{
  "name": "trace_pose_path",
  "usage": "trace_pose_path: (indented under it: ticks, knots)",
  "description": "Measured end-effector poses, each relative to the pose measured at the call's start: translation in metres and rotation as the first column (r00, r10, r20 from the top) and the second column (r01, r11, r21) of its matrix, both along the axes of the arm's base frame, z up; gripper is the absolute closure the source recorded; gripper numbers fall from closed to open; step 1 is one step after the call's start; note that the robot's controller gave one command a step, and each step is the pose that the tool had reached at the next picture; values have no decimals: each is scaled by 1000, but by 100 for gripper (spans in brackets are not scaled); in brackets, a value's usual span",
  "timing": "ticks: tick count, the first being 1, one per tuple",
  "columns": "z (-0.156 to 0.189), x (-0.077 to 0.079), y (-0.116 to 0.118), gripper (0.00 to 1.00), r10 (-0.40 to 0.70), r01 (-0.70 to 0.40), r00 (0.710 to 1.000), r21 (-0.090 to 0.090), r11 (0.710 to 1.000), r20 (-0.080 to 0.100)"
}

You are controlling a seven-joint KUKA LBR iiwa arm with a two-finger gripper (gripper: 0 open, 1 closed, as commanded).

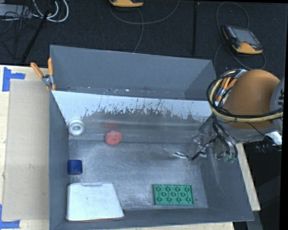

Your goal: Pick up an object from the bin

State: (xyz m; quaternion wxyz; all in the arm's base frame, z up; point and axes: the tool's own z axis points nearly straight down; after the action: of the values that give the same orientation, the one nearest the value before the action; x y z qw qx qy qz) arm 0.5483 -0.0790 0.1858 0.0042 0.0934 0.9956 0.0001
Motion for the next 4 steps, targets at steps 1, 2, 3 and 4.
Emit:
trace_pose_path:
  ticks: [1,2,3,4]
  knots:
    - [74,3,-3,100,-5,5,1000,0,1000,1]
    - [90,-2,-45,100,198,-198,980,-2,980,-6]
    - [1,43,24,100,245,-245,969,6,969,-12]
    - [50,57,82,100,255,-255,967,1,967,0]
